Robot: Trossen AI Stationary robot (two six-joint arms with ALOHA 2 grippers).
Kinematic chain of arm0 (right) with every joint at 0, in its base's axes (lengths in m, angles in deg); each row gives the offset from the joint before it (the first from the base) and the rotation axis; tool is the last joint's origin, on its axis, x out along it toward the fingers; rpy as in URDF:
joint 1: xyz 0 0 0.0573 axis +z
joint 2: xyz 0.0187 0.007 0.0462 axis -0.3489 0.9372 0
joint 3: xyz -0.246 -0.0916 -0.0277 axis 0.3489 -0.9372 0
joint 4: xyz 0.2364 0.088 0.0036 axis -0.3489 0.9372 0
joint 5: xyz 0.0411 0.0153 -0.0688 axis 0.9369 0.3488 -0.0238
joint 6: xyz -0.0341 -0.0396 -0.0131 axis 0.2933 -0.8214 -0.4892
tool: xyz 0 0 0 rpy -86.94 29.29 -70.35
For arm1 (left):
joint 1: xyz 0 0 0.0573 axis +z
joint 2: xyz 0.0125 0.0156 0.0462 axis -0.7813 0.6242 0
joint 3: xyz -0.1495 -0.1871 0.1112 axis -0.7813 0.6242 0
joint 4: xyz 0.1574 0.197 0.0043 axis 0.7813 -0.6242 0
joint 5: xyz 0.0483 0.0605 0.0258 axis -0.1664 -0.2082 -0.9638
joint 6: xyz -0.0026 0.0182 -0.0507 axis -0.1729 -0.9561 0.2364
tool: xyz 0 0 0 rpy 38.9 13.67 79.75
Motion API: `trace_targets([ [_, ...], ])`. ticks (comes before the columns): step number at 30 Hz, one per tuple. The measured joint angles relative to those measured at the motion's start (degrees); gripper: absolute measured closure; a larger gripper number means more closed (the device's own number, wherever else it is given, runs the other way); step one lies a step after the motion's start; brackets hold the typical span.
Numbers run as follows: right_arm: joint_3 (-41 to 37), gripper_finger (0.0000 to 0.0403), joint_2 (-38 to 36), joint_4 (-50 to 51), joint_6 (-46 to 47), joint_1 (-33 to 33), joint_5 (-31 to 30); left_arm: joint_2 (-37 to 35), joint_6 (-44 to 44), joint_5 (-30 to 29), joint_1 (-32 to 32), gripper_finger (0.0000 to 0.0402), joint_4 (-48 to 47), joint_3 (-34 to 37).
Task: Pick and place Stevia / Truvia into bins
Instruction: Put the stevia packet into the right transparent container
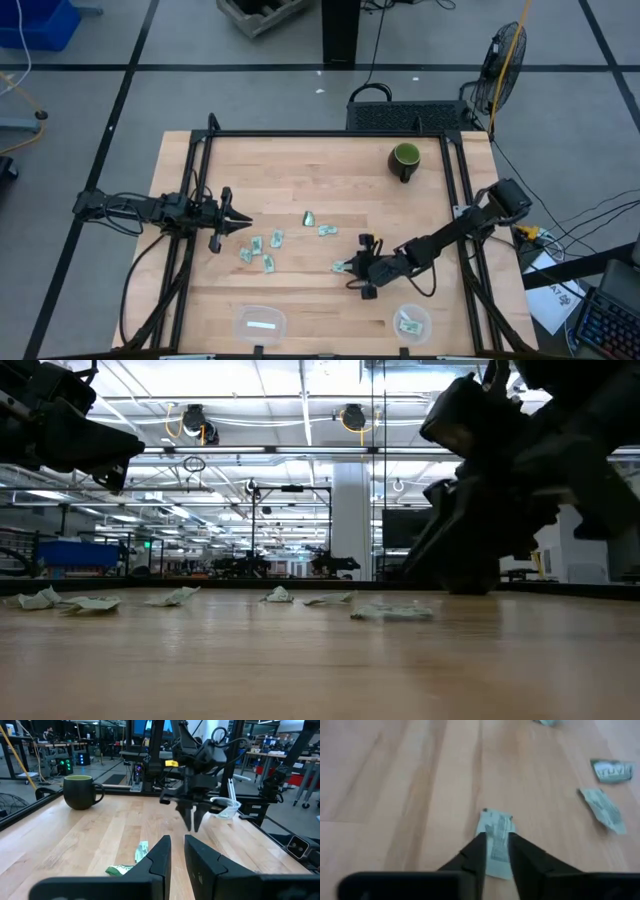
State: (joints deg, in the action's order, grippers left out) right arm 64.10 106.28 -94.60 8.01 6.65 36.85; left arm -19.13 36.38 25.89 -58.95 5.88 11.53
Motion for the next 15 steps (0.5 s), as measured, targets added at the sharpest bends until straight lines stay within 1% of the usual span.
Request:
trace_targets([
  [5,0.0,0.0237,0.0,-0.9,0.6,-0.3,1.7,0.0,0.0,0.0,0.0,0.0344,0.0,0.0],
  [8,0.0,0.0198,0.0,-0.6,2.1,-0.5,1.7,0.0,0.0,0.0,0.0,0.0344,0.0,0.0],
  [11,0.1,0.0172,0.7,0.0,3.6,-1.2,2.0,0.0,0.0,0.0,0.0,0.0344,0.0,0.0],
  [15,0.1,0.0160,2.7,-2.4,4.8,-2.6,6.7,0.0,0.0,0.0,0.0,0.0344,0.0,0.0],
])
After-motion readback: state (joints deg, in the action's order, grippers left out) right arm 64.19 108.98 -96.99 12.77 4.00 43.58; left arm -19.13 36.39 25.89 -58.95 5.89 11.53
